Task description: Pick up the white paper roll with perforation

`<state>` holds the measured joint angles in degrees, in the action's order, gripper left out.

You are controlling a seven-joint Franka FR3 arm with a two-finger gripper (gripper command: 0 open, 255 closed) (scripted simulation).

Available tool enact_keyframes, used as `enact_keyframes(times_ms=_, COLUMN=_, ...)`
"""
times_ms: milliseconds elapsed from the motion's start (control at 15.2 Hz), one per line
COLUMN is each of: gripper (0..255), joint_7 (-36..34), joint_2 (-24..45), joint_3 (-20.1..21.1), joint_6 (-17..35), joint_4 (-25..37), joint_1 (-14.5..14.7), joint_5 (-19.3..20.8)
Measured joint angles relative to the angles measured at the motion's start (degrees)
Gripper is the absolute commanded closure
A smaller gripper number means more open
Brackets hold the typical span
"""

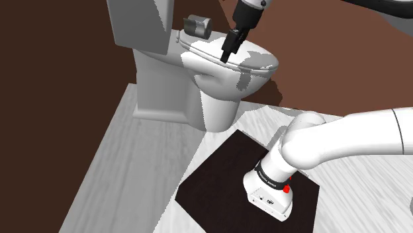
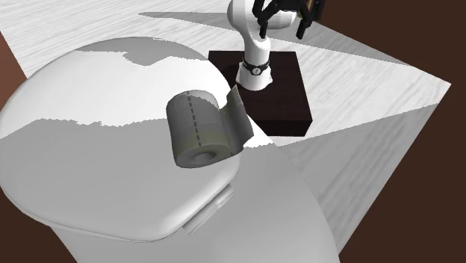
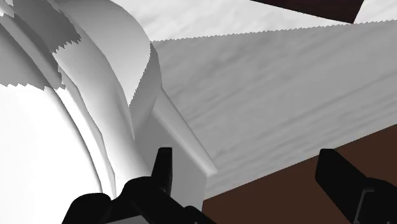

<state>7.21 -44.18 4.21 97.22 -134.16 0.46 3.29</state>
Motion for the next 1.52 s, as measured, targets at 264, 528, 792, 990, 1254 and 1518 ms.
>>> enact_keyframes(times_ms=264, gripper=0, joint_7=0.9, joint_2=3.5, joint_3=-0.2, joint_6=1.5, joint_4=2.4, joint_1=-0.9, joint_5=2.1)
enact_keyframes(times_ms=528, gripper=0, joint_7=2.1, joint_2=11.4, joint_3=-0.3, joint_6=3.7, joint_4=8.9, joint_1=-2.6, joint_5=5.9)
enact_keyframes(times_ms=792, gripper=0, joint_7=3.2, joint_2=18.3, joint_3=-0.4, joint_6=5.2, joint_4=15.3, joint_1=-4.2, joint_5=9.8)
enact_keyframes(times_ms=990, gripper=0, joint_7=4.0, joint_2=24.3, joint_3=-0.4, joint_6=5.6, joint_4=21.6, joint_1=-5.2, joint_5=12.7)
enact_keyframes(times_ms=1254, gripper=0, joint_7=4.8, joint_2=30.6, joint_3=-0.1, joint_6=5.7, joint_4=28.9, joint_1=-6.3, joint_5=16.4)
enact_keyframes(times_ms=1518, gripper=0, joint_7=4.7, joint_2=33.1, joint_3=-0.2, joint_6=7.1, joint_4=30.3, joint_1=-6.6, joint_5=17.8)
